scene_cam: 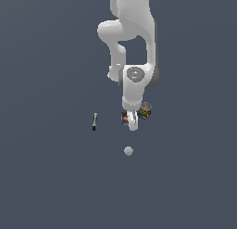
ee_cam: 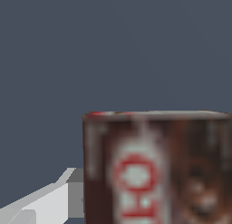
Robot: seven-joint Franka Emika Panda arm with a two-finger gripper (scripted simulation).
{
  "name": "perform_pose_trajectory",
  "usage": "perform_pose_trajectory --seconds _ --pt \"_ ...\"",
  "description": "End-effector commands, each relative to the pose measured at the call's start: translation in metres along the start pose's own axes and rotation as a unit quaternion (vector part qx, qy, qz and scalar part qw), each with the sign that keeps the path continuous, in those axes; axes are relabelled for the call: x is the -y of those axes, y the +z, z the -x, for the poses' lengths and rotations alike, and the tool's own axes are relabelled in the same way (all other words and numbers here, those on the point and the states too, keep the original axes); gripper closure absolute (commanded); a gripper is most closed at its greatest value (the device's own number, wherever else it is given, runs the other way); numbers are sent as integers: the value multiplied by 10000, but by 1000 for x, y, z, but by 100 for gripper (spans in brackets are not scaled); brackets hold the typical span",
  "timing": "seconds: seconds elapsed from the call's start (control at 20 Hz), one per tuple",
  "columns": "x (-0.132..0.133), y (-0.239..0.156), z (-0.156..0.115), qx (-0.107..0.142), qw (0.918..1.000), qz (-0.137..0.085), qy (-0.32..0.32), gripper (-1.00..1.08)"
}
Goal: Pick up a designated object from a clutter of objects.
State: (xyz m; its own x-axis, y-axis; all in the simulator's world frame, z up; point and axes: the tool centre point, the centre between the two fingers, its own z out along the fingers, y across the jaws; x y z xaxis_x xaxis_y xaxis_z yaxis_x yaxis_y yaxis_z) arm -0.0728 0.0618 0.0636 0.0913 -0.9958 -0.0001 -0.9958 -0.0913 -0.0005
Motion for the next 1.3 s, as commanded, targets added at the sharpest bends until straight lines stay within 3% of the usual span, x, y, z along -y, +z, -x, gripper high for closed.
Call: perform_pose_trajectory --seconds 0.0,1.25 --pt "7 -17 2 -5 10000 -1 3 108" --pt "99 -238 33 -20 10000 1 4 108"
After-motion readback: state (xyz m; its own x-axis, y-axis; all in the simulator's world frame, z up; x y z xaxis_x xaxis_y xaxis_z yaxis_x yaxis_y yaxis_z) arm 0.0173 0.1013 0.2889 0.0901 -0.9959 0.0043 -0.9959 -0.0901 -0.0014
